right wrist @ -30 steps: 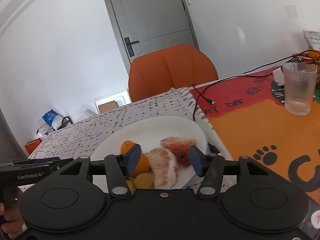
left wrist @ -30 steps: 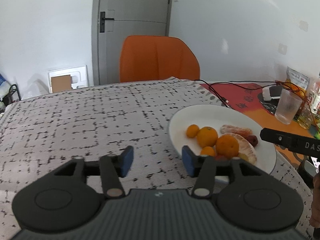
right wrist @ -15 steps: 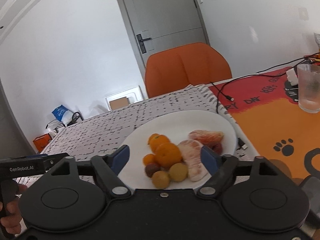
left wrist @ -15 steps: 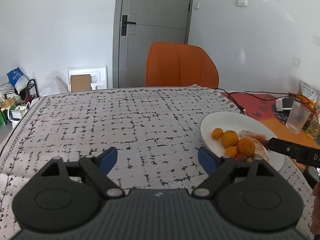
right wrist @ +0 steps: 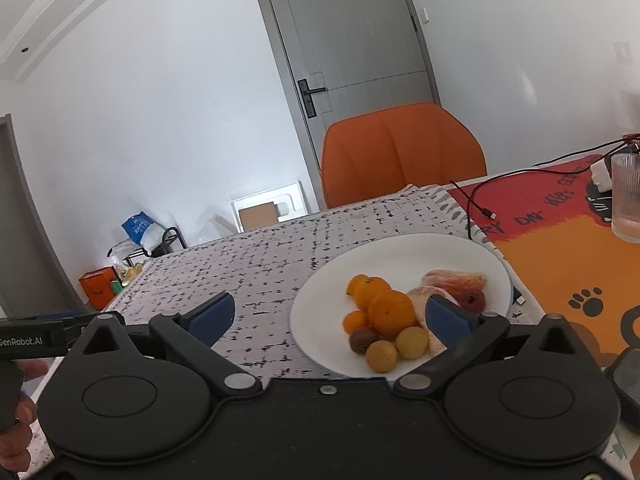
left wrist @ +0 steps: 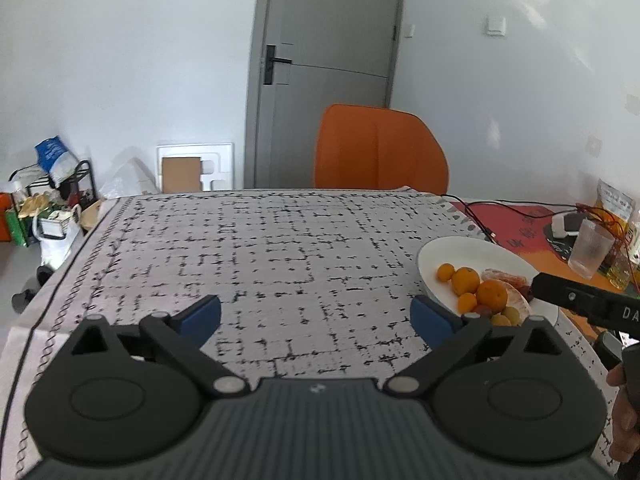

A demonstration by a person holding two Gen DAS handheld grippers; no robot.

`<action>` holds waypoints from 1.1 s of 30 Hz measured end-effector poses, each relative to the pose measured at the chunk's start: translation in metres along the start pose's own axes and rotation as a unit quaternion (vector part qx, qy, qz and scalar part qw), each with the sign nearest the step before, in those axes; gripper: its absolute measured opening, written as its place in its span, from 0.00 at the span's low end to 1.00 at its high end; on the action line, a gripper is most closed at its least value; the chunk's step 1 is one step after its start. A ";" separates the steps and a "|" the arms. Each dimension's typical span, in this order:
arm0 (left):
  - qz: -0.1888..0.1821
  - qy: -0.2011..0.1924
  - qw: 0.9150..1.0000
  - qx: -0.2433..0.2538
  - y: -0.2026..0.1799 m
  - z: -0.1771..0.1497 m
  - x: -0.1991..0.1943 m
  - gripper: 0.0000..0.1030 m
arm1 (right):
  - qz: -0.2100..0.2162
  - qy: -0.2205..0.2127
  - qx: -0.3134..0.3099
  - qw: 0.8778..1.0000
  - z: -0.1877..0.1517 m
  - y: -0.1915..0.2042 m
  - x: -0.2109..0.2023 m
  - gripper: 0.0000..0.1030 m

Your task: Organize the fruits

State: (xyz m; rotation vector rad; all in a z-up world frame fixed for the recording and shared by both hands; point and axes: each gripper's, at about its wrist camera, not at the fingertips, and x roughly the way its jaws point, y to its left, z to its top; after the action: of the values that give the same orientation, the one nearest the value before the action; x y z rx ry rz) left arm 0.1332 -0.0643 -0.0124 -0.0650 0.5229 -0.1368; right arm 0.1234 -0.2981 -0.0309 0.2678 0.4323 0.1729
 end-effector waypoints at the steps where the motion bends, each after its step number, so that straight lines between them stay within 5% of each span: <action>1: 0.003 0.000 1.000 -0.005 0.002 0.000 -0.003 0.98 | -0.002 -0.001 0.000 1.000 0.000 0.002 -0.002 1.00; 33: 0.033 -0.021 0.999 -0.037 0.046 -0.030 -0.095 1.00 | 0.031 0.008 -0.056 0.998 -0.013 0.056 -0.056 1.00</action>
State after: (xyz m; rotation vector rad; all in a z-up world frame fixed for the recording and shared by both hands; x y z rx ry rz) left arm 0.0418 -0.0053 0.0041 -0.1229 0.4885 -0.0509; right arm 0.0614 -0.2549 -0.0037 0.1690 0.4285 0.2599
